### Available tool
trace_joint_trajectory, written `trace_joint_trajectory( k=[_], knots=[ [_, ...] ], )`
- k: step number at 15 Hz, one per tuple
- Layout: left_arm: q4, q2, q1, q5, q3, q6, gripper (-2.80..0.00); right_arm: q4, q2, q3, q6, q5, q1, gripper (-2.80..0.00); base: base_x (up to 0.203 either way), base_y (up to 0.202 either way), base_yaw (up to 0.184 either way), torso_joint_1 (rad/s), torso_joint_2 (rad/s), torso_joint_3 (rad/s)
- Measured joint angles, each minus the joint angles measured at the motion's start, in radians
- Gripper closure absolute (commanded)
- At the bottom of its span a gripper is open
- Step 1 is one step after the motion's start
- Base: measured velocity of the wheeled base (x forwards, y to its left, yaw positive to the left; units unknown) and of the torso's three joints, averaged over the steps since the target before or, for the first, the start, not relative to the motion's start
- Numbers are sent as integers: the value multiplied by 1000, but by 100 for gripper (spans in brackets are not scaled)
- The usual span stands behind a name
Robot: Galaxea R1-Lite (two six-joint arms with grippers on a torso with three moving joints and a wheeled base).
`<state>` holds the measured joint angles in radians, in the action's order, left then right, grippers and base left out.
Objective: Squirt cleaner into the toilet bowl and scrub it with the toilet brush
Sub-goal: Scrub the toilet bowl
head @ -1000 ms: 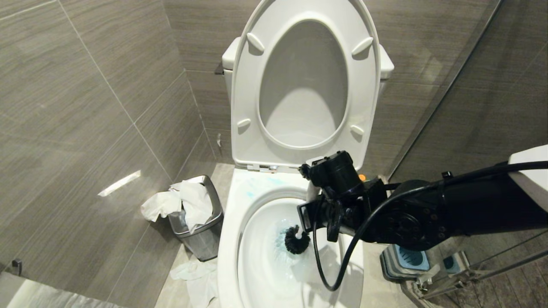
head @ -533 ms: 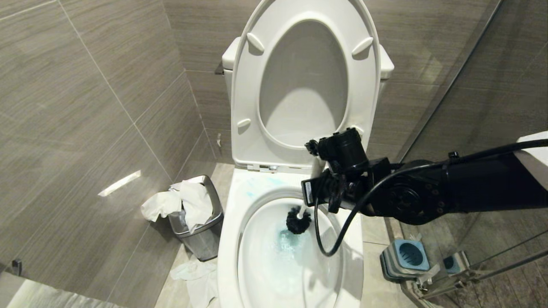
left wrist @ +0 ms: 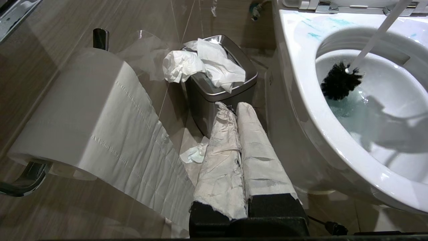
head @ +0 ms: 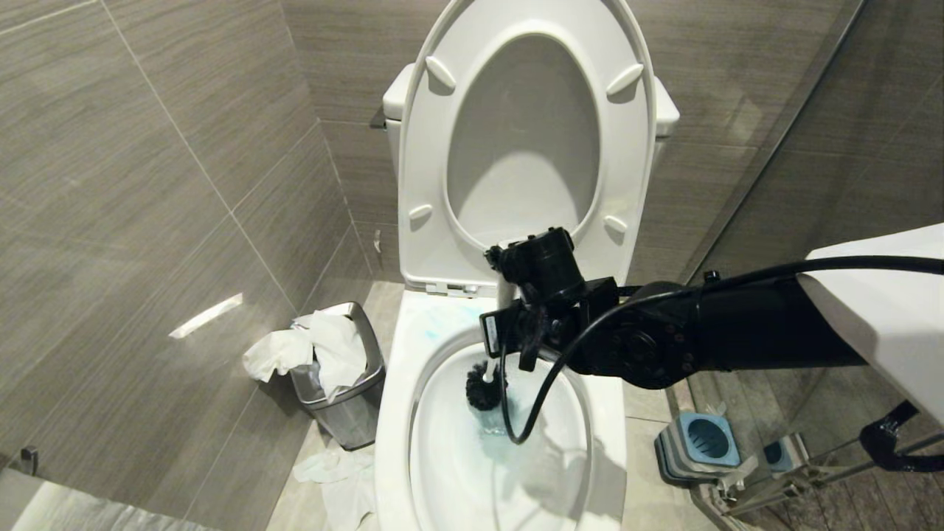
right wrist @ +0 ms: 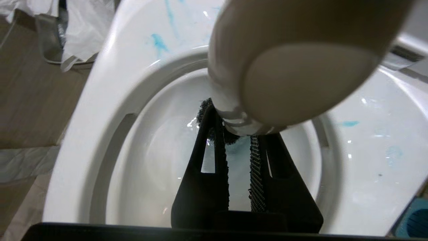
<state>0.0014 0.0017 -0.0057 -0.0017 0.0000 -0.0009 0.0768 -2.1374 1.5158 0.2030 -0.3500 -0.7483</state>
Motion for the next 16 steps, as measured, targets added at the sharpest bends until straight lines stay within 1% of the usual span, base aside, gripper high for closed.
trace_joint_trajectory(
  k=[3, 7, 9, 10, 13, 16],
  knots=[
    [0, 0, 0, 0, 0, 0, 0, -3, 13, -38, 5, 0, -36, 0, 0, 0, 0, 0, 0, 0],
    [0, 0, 0, 0, 0, 0, 0, -1, 96, -208, 9, 1, -75, 0, 0, 0, 0, 0, 0, 0],
    [0, 0, 0, 0, 0, 0, 0, 3, 146, -284, 11, -1, -76, 0, 0, 0, 0, 0, 0, 0],
    [0, 0, 0, 0, 0, 0, 0, 3, 167, -305, 11, -2, -63, 0, 0, 0, 0, 0, 0, 0],
    [1, 0, 0, 0, 0, 0, 0, 5, 194, -300, 11, -13, -19, 0, 0, 0, 0, 0, 0, 0],
    [1, 0, 0, 0, 0, 0, 0, 6, 182, -256, 11, -13, -7, 0, 0, 0, 0, 0, 0, 0]
  ],
)
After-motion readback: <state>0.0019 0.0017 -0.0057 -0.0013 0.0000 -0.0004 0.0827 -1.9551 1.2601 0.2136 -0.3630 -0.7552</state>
